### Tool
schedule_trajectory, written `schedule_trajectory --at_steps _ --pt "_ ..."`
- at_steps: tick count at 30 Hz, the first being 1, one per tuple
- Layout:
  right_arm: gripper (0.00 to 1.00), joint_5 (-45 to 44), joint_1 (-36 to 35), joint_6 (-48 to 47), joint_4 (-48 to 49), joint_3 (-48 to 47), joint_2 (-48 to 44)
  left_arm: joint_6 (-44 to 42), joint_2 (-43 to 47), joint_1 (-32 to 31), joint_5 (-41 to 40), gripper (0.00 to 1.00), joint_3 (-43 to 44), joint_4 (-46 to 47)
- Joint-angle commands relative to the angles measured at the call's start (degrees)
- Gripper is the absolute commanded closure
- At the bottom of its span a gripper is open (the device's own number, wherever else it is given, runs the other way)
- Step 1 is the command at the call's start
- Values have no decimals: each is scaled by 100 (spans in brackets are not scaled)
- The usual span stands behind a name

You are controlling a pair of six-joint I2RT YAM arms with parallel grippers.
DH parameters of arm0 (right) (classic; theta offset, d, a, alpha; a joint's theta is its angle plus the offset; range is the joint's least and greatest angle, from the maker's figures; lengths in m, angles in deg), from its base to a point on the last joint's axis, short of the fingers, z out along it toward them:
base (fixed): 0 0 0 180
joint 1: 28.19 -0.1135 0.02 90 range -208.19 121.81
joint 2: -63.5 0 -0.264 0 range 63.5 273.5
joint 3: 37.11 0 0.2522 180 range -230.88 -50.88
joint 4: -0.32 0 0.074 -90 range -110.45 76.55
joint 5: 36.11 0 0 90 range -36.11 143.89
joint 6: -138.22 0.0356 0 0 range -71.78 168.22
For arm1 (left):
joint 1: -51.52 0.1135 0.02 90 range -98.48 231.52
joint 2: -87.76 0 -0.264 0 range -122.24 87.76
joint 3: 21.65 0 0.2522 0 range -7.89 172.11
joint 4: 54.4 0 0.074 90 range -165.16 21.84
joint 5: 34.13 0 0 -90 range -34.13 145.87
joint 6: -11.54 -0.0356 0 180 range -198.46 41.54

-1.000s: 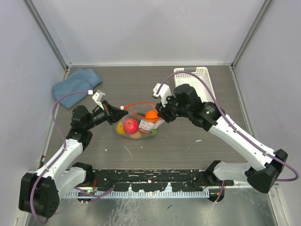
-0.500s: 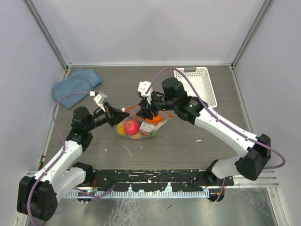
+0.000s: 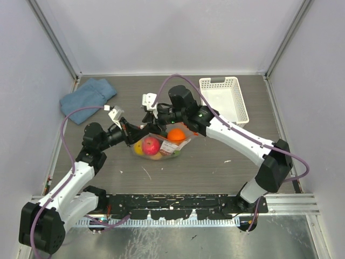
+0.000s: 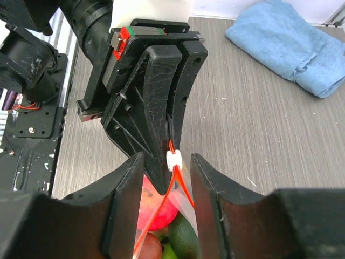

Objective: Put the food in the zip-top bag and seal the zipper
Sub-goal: Zip the zipper food storage bag at the center of the board.

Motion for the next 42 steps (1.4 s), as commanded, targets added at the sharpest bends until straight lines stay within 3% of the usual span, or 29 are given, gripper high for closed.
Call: schedule_trajectory --at_steps 1,17,24,42 --pt "56 212 -24 -125 266 -327 101 -131 100 -44 3 100 129 159" --pt "79 133 -24 -377 -290 -535 307 -162 177 -54 -15 100 107 140" --pt "99 -22 -24 -513 -952 -756 323 -185 246 -54 -229 100 82 75" --pt "99 -2057 -24 -161 -1537 95 -818 -274 598 -53 -1082 100 -21 -218"
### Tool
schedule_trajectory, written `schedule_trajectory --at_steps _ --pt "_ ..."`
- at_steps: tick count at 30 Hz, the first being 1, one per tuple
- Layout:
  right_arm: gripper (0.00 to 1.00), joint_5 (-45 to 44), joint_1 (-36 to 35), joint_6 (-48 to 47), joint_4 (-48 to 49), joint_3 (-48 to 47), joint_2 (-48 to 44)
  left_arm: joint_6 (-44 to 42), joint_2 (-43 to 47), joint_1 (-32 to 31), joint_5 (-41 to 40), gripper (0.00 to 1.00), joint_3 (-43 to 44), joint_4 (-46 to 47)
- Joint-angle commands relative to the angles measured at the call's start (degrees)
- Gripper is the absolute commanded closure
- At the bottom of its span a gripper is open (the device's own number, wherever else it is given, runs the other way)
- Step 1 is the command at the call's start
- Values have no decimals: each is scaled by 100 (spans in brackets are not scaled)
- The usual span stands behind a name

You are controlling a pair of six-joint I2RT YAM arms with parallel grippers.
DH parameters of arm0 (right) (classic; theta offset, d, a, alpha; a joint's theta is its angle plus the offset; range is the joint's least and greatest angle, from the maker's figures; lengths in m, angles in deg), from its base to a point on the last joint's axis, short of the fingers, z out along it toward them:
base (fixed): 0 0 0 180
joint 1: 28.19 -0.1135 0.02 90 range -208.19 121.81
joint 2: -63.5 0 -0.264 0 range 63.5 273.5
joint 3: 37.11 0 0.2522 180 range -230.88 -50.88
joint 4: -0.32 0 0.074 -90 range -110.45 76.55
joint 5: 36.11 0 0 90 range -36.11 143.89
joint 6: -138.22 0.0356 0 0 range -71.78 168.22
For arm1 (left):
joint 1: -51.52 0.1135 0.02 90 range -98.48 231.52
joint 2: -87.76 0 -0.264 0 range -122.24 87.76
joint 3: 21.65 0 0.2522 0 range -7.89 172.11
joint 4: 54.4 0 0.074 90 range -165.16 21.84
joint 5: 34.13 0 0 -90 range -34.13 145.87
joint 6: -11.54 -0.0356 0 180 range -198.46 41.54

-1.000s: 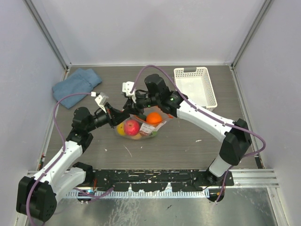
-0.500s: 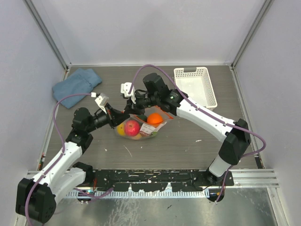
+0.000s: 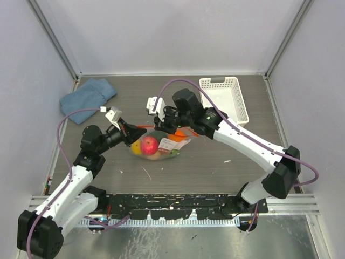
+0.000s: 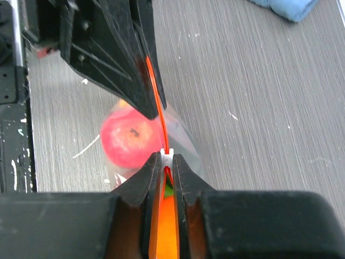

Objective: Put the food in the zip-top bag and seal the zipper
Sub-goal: Zip the zipper food storage bag at the center of the board.

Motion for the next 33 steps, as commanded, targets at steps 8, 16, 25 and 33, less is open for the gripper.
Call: schedule_trajectory --at_steps 8,16,25,33 --pt "99 -1436 33 360 -411 577 -835 -169 364 39 -784 100 -80 11" --pt "99 -2168 33 537 -568 1001 -1230 -167 443 40 -1062 100 -103 -72" --pt "99 -2972 41 738 -839 1457 -1568 -167 463 35 -1417 100 -112 -175" --pt "99 -3459 66 1021 -1188 1761 -1820 -175 456 38 -1708 100 -102 -288"
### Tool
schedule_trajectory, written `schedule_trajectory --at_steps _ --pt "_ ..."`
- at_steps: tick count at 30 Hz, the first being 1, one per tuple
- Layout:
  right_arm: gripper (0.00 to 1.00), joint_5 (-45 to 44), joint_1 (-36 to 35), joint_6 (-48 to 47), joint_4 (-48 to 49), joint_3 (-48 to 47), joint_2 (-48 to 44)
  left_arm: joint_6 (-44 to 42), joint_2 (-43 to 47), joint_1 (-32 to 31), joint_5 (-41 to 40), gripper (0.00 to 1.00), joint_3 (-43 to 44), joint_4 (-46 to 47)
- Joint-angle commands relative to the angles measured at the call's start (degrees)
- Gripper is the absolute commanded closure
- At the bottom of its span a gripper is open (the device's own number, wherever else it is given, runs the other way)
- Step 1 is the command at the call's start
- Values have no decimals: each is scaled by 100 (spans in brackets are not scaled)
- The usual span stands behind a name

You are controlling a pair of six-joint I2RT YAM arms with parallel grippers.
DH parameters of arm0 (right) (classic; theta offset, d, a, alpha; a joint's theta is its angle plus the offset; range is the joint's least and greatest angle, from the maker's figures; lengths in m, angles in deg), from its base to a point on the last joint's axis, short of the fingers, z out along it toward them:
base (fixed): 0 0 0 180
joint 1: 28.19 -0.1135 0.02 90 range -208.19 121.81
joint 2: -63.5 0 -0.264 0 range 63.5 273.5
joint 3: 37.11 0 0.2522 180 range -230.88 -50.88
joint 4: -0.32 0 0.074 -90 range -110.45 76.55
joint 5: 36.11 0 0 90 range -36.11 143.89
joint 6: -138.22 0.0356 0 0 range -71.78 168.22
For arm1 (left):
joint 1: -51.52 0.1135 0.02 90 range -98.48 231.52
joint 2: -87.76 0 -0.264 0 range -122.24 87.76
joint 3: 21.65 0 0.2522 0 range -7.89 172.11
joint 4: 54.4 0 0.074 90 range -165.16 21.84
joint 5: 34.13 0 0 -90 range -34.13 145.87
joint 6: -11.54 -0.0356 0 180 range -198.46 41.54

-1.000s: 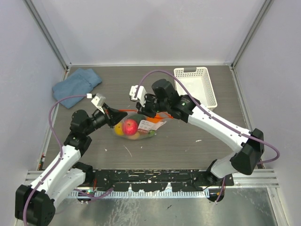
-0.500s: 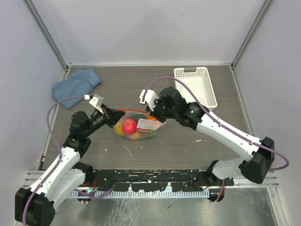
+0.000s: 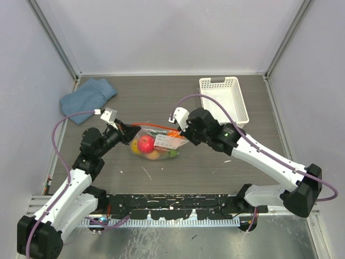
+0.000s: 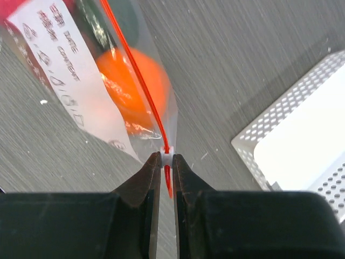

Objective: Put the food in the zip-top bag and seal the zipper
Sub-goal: Zip the zipper food storage bag at the center of the board, then place the zipper food storage bag at the center of the board.

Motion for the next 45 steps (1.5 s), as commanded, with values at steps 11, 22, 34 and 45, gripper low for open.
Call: schedule_trajectory --at_steps 11,22,34,45 --pt "100 -967 151 541 -457 439 -748 -132 22 47 -595 100 162 -25" --pt "99 -1234 375 1195 757 356 -115 21 -872 53 -733 100 895 -388" --pt "99 -980 1350 1494 1641 -455 1778 102 -3617 45 -1187 95 2335 -866" --pt "98 -342 1421 1830 1670 -327 2531 376 -4679 46 -1199 93 2705 -1902"
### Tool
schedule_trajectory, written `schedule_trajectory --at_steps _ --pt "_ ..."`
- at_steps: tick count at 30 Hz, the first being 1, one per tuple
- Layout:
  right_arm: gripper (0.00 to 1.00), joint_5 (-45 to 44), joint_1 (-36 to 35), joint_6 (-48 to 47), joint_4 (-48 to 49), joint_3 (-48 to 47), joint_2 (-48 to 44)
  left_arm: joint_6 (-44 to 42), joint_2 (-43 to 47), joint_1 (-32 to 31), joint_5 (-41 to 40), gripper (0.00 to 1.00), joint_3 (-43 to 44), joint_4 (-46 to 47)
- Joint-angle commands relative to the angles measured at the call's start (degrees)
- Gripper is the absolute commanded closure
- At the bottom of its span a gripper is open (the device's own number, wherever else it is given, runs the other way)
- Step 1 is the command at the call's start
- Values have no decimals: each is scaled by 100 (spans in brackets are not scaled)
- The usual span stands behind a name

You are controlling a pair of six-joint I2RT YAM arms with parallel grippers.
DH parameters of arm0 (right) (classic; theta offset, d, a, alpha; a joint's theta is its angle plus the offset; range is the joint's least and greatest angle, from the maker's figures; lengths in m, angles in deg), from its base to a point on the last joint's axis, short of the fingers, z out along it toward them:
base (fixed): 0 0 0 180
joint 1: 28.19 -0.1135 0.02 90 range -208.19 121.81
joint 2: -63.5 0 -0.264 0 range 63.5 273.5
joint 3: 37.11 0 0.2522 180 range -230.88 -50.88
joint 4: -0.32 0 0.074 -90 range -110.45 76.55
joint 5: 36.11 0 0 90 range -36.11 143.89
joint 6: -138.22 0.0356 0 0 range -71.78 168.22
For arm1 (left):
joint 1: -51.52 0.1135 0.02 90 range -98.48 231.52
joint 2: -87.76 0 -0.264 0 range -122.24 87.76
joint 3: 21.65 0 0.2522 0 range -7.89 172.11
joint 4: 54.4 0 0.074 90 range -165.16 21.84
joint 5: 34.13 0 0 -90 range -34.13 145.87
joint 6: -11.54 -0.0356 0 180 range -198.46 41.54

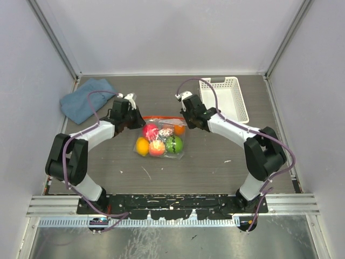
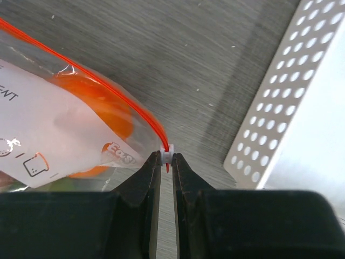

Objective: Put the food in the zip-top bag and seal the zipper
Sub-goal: Place the zipper food storage bag at the center of the board, then reset both arms

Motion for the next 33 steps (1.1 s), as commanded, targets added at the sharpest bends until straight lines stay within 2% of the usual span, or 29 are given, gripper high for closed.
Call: schedule_trajectory --at_steps 1,4,6,10,14,16,18,19,22,26,33 --pt "97 337 8 287 222 114 -110 217 191 33 -164 92 -75 -386" --pt "89 328 11 372 318 295 -319 249 406 37 -408 84 -67 -687" --pt "77 238 29 424 367 341 -476 269 612 37 -630 75 -6 -900" --pt "60 59 94 538 458 441 -893 378 1164 33 -1082 52 85 -1302" --pt "45 -359 132 654 631 702 -1503 485 1937 42 -1404 36 56 -1657" --pt "38 -529 142 730 689 884 -1865 537 2416 42 -1578 28 23 -1863" --pt "26 -763 150 829 779 1132 -2318 579 2920 49 -1722 16 6 -2093" --pt "21 -887 156 888 819 1270 -2563 613 3152 51 -1771 14 21 -2257" --pt "15 -1282 165 960 923 1739 -3489 716 3859 65 -1869 2 59 -2742" --pt "2 -1793 170 1093 980 2309 -4700 798 4859 69 -1994 2 6 -3159" --pt "0 -2194 170 1375 1038 3192 -6528 837 6278 69 -2053 2 -157 -3597"
